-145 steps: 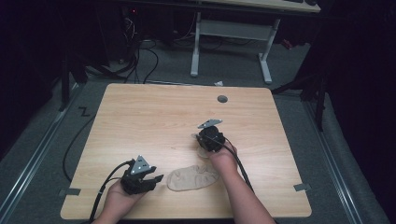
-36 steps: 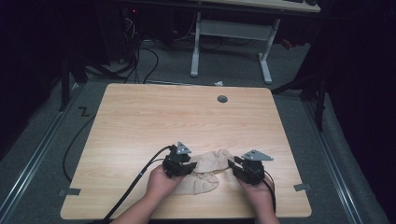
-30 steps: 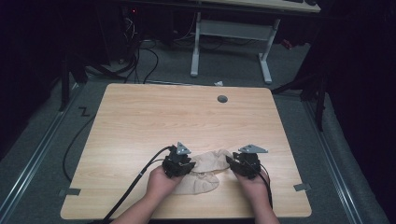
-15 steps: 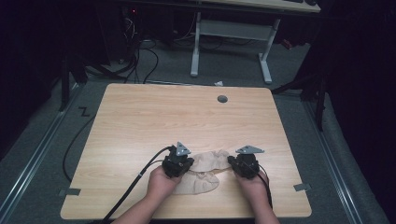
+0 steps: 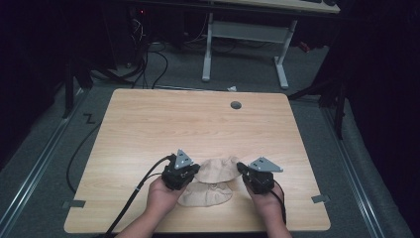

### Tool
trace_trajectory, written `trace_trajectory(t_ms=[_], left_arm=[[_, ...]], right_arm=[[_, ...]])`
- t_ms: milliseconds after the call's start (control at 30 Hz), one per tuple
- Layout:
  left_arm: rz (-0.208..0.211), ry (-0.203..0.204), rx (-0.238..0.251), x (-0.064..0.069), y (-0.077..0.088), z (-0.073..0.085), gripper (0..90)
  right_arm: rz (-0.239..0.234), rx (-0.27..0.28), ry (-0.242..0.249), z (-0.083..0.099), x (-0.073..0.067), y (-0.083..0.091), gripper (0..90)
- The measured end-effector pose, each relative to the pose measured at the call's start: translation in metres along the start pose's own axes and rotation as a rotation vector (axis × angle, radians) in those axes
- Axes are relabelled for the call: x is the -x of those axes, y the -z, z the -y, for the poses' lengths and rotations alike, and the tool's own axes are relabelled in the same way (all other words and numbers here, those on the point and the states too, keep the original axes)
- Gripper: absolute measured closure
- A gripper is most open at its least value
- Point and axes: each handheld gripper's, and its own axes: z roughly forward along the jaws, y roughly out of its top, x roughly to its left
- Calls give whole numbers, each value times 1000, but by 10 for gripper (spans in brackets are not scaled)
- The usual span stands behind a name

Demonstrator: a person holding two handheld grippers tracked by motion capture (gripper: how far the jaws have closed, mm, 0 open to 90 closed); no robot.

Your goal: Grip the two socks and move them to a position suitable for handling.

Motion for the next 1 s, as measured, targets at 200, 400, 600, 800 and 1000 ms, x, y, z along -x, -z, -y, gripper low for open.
trace_trajectory(t_ms=[200,400,600,800,1000], left_arm=[[2,-11,1,-6,16,8,870],[8,-16,-14,-8,26,18,870],[38,-30,-46,-2,40,32,869],[58,-14,-62,0,43,53,870],[54,-18,-46,-1,48,53,869]], right_arm=[[-41,19,33,-2,-14,7,878],[-69,4,58,2,-26,10,878],[-102,-7,62,8,-34,18,878],[-132,-44,85,17,-47,17,877],[-141,-60,84,21,-47,16,876]])
